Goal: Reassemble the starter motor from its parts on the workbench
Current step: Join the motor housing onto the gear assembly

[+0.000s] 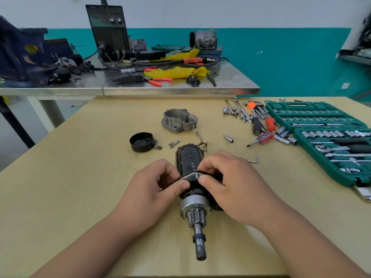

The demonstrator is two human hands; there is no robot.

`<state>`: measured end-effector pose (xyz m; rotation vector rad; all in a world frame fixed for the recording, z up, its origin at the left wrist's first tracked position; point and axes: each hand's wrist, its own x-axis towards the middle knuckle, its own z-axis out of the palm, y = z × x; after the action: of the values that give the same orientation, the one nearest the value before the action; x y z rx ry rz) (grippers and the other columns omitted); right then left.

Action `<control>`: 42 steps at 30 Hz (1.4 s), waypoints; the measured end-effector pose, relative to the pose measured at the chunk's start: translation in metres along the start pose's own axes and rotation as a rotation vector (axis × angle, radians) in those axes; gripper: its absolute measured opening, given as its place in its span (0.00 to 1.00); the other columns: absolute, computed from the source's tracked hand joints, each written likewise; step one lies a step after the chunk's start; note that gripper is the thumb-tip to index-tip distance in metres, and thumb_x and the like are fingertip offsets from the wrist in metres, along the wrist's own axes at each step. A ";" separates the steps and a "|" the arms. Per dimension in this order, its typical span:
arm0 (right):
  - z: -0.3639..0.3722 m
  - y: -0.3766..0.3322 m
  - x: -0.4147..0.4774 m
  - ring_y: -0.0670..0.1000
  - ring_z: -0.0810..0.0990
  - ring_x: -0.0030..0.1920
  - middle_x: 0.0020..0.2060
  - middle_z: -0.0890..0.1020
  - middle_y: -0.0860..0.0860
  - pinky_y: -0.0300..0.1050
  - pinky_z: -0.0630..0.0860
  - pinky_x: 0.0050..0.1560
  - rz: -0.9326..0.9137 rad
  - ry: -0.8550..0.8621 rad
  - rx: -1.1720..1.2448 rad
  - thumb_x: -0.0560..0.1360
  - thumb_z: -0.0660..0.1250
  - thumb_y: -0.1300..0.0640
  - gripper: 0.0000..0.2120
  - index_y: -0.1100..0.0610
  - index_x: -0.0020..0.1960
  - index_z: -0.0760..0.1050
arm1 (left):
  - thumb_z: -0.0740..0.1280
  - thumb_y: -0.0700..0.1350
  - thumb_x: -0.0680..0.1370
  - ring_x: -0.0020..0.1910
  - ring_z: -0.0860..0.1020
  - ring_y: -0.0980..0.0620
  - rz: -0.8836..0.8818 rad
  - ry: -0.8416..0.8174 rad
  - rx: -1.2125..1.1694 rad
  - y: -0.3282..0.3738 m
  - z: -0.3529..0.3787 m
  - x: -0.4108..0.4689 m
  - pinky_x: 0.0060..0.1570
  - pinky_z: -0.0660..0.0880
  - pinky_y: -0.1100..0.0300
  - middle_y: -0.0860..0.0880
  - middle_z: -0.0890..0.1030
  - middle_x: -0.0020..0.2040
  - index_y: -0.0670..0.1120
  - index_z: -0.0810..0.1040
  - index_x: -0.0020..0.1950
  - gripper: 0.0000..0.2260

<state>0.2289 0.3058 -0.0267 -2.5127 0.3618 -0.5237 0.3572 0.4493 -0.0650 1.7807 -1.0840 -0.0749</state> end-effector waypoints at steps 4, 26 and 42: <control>-0.002 0.005 0.000 0.39 0.75 0.44 0.40 0.77 0.40 0.27 0.66 0.43 -0.013 0.011 0.099 0.74 0.69 0.56 0.08 0.43 0.42 0.74 | 0.75 0.45 0.72 0.29 0.70 0.60 -0.066 -0.017 -0.085 0.004 0.002 -0.002 0.31 0.67 0.68 0.55 0.76 0.30 0.53 0.76 0.38 0.09; -0.041 0.024 0.118 0.59 0.82 0.41 0.43 0.83 0.62 0.54 0.80 0.49 0.701 -0.111 0.897 0.77 0.66 0.66 0.06 0.67 0.52 0.76 | 0.58 0.63 0.79 0.23 0.77 0.50 -0.564 -0.048 -0.195 0.020 0.000 0.093 0.24 0.74 0.62 0.49 0.76 0.23 0.43 0.76 0.33 0.27; -0.047 0.030 0.103 0.56 0.74 0.36 0.39 0.77 0.61 0.49 0.73 0.38 0.552 -0.169 0.708 0.79 0.65 0.58 0.10 0.65 0.48 0.77 | 0.60 0.50 0.81 0.18 0.62 0.50 -0.623 -0.070 -0.632 0.022 0.002 0.097 0.21 0.66 0.63 0.49 0.60 0.18 0.48 0.68 0.19 0.29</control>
<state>0.2959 0.2235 0.0234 -1.6629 0.6440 -0.1652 0.4002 0.3781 -0.0096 1.4641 -0.4322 -0.7746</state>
